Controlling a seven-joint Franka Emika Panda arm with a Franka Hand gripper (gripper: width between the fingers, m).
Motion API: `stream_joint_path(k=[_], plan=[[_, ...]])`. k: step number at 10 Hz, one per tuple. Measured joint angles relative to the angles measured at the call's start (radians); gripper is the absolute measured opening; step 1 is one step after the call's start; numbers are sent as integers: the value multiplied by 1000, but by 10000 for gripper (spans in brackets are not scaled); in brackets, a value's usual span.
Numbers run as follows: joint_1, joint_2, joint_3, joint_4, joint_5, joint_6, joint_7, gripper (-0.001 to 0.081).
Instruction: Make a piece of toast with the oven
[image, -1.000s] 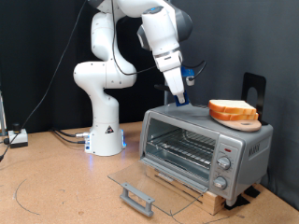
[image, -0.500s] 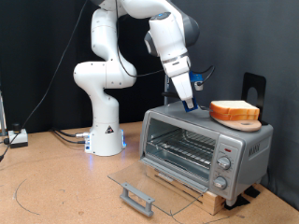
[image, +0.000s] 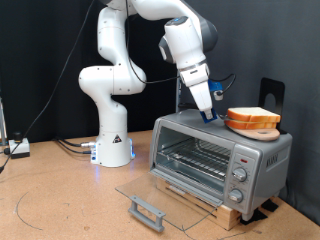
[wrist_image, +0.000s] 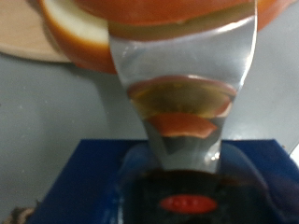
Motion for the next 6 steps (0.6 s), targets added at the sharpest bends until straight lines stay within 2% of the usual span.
stream_joint_path(k=[4,6], plan=[[15,0,6,4,51,28,-17,422],[28,0,5,3,124,66,-57,422]])
